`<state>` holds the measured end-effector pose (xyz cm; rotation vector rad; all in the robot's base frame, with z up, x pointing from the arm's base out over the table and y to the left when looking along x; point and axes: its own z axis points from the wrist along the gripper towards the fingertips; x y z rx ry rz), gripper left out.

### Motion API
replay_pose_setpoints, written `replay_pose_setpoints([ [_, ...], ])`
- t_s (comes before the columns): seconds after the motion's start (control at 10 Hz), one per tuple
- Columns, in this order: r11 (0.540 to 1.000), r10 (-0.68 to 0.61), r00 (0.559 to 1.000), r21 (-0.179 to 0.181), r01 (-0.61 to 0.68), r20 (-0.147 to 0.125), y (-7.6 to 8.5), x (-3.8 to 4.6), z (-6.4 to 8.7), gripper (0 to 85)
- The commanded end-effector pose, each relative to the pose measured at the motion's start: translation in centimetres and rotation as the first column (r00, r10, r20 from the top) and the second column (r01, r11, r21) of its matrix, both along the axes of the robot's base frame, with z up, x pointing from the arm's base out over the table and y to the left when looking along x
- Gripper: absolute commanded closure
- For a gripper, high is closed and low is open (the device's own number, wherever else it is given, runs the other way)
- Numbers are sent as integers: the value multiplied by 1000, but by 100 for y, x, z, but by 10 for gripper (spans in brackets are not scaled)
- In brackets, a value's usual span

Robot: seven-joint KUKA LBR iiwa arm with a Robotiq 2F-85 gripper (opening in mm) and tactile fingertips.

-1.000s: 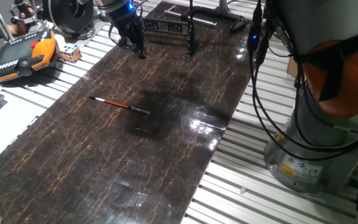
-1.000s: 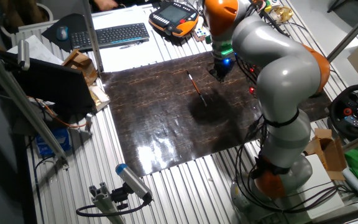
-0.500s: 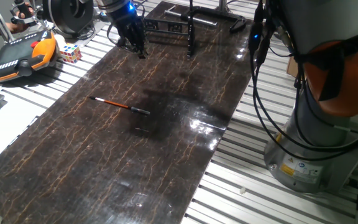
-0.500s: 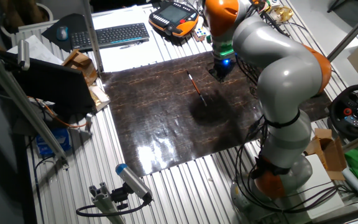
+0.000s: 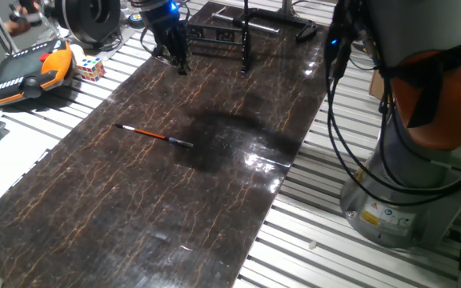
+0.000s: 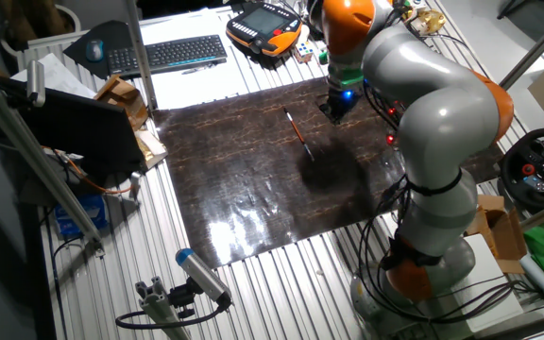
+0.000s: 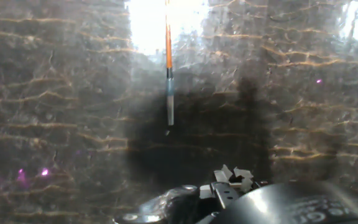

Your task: Place the brush on the pen rack

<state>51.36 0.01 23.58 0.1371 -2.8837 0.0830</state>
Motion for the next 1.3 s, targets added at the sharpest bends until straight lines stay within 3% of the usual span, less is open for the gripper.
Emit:
replay_pose_setpoints([
  [0.0,1000,-15,1000,-3,15,-15,0,1,2,840],
  [0.3,998,-49,996,-50,45,-77,0,1,2,840],
  [0.4,997,-66,995,-44,63,-75,0,1,2,840],
  [0.6,995,-96,995,-36,94,-33,0,1,2,840],
  [0.7,995,-100,994,-17,100,-30,0,1,2,840],
  [0.8,994,-109,994,0,109,-32,33,62,-38,840],
  [1.2,994,-107,994,-32,108,28,331,396,-359,840],
])
